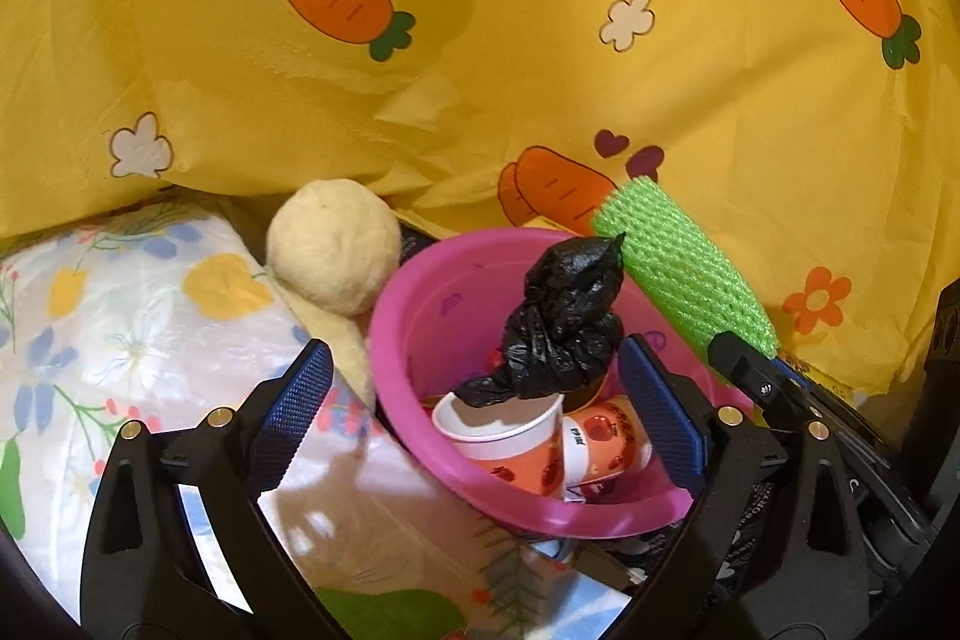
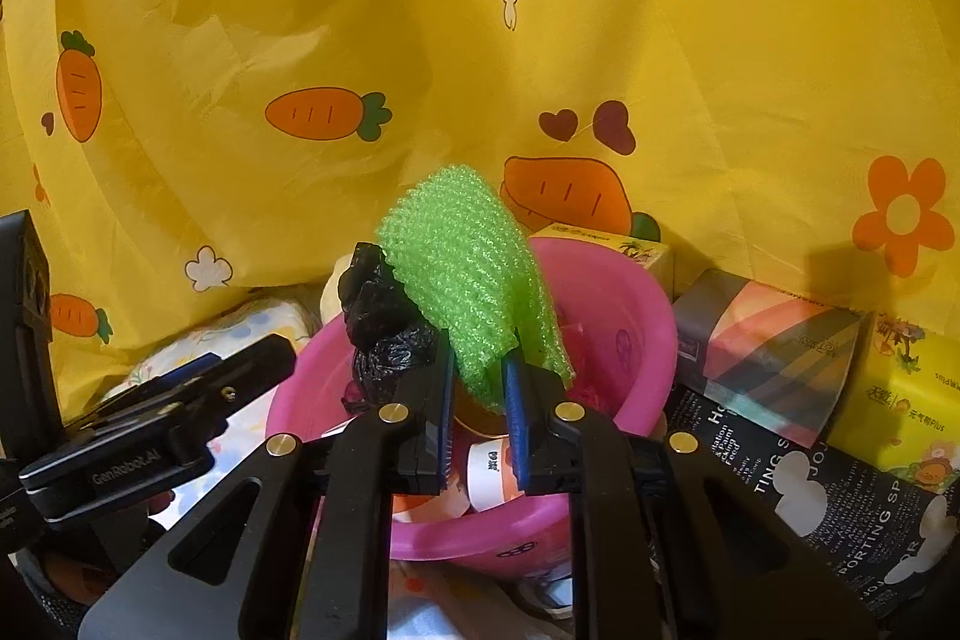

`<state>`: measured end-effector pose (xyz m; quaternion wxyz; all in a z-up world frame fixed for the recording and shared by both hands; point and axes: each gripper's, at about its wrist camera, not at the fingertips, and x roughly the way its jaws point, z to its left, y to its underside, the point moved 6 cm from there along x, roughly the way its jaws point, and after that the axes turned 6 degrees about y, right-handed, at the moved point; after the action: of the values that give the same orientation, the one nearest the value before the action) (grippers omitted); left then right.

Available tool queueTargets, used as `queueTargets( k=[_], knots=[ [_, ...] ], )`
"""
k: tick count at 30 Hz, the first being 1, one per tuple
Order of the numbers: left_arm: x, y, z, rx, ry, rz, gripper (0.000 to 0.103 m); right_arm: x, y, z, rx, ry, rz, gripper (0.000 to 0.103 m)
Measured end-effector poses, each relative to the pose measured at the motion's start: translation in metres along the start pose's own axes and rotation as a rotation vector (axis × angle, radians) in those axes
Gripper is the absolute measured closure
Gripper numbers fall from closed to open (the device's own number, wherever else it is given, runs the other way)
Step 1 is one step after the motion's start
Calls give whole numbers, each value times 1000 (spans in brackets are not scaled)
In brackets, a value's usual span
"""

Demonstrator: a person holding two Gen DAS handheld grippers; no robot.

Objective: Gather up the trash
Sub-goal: 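Carry the green net in the right tool while the left tool carries the black bag to the bucket, then open the right tool over the pink bucket while the left tool releases the black bag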

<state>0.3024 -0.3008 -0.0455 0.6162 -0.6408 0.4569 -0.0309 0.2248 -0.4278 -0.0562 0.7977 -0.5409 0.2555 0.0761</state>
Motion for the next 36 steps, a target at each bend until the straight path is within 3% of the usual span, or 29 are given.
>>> queueTargets(
  k=[7, 12, 15, 16, 21, 23, 28, 32, 36],
  knots=[
    [-22, 2, 16, -21, -39, -31, 7, -13, -12, -9, 55, 32, -66, 86],
    [-27, 7, 9, 6, -47, -35, 7, -1, -9, -3, 31, 36, -19, 84],
    [-32, 11, 9, 15, -62, -41, 7, 5, -5, 1, 16, 27, 8, 65],
    [-34, 12, 10, 16, -66, -44, 6, 6, -5, 2, 14, 26, 5, 50],
    [-42, 19, 17, 16, -108, -45, 6, 1, -4, 0, 16, 43, -10, 43],
    [-47, 23, 20, 21, -135, -47, 6, -5, -3, 1, 0, 59, -26, 31],
    [-62, 34, 30, 8, -204, -56, 6, -22, 8, 12, -76, 94, -64, 15],
    [-81, 41, 37, 18, -263, -61, 6, -33, 20, 23, -113, 100, -66, 7],
    [-103, 50, 41, 29, -310, -76, 6, -45, 32, 39, -167, 113, -77, 6]
  ],
)
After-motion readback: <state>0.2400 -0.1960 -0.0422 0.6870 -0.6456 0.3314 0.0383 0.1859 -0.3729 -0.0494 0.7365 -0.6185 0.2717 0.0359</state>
